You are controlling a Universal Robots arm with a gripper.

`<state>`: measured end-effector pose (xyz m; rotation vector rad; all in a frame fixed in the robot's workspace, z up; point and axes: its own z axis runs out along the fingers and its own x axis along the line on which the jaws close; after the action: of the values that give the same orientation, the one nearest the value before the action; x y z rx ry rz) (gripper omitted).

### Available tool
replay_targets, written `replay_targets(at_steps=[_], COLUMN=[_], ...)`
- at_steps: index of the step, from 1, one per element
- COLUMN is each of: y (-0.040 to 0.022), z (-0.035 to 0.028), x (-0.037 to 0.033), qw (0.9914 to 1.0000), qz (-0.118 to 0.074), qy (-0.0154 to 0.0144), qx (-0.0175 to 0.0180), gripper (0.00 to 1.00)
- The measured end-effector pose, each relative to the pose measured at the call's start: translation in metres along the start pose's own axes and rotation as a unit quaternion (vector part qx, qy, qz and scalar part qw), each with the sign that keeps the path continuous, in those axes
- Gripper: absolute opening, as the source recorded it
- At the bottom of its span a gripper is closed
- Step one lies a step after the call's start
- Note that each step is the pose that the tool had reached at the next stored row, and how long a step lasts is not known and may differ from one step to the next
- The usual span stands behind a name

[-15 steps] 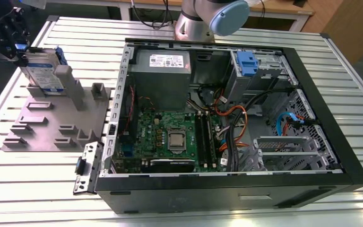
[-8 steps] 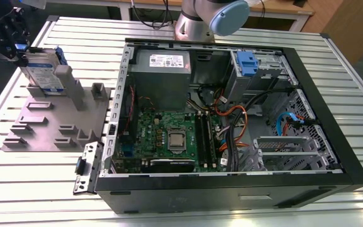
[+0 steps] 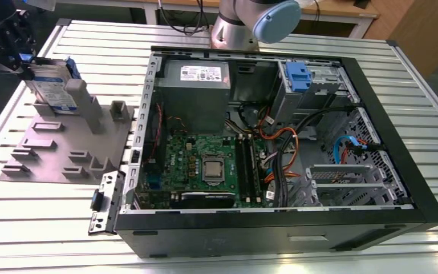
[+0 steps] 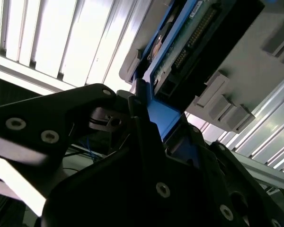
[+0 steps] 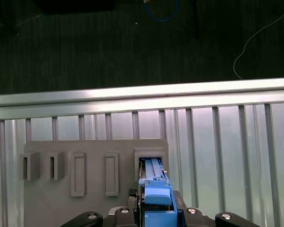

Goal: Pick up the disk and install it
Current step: 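Pick up the disk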

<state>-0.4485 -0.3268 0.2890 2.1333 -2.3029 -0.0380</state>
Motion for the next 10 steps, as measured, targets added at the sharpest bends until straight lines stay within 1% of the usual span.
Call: replay_targets(at_steps=[10], y=[0.0], z=[0.0001], x=[0.0], qw=[1.0], qz=[0.0], qy=[0.0], qx=[0.0], gripper=[0.37])
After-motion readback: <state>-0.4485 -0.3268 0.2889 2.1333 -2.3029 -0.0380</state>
